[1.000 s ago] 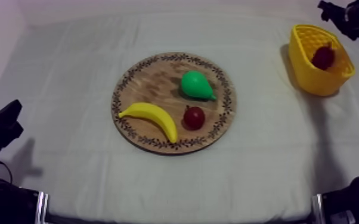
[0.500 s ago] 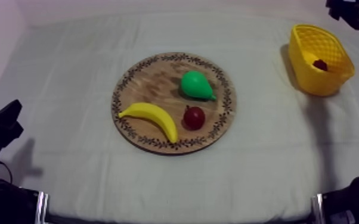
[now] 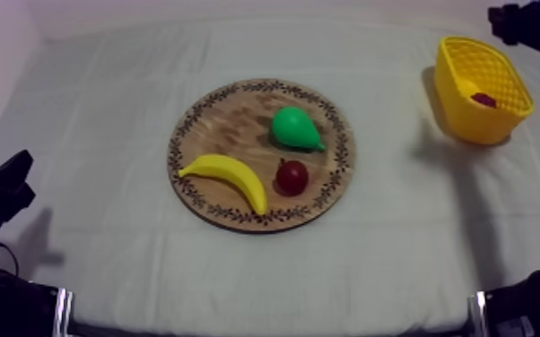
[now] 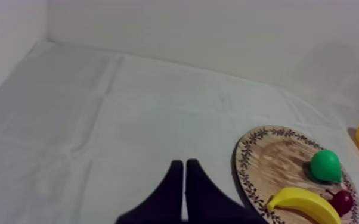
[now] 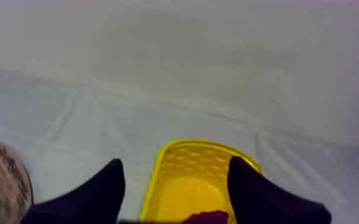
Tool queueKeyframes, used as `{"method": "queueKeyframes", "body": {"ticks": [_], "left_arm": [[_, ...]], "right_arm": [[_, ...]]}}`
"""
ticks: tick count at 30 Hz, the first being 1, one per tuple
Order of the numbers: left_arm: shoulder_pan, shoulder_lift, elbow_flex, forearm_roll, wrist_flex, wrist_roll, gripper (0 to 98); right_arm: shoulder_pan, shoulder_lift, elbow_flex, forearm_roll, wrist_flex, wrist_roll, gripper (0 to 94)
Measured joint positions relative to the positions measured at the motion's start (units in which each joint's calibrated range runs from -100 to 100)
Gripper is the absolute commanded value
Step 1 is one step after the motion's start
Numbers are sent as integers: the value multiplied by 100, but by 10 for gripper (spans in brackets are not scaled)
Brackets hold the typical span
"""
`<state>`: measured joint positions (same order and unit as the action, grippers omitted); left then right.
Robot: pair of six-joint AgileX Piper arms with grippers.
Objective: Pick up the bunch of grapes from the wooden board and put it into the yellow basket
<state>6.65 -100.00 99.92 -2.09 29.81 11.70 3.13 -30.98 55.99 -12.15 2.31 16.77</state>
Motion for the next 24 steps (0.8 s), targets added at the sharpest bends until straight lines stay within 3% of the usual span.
{"method": "queueKeyframes", "body": {"ticks": [4,7,9,12,16,19,24], "left_arm": [[0,0,0,0,0,0,1],[0,0,0,0,0,0,1],[0,0,0,0,0,0,1],[0,0,0,0,0,0,1],[0,0,0,0,0,0,1],[0,0,0,0,0,0,1],[0,0,0,0,0,0,1]], "right_arm": [[-1,-712,525,-952,22,1074,479],[67,-1251,875,-1303,144,1707,472],[108,-1613,1113,-1379,206,2005,470],[120,-2200,1473,-1304,262,2340,468],[94,-2879,2019,-735,307,2571,463],[71,-3338,2455,-474,310,2557,461],[63,-4053,3099,-455,368,2183,459]]}}
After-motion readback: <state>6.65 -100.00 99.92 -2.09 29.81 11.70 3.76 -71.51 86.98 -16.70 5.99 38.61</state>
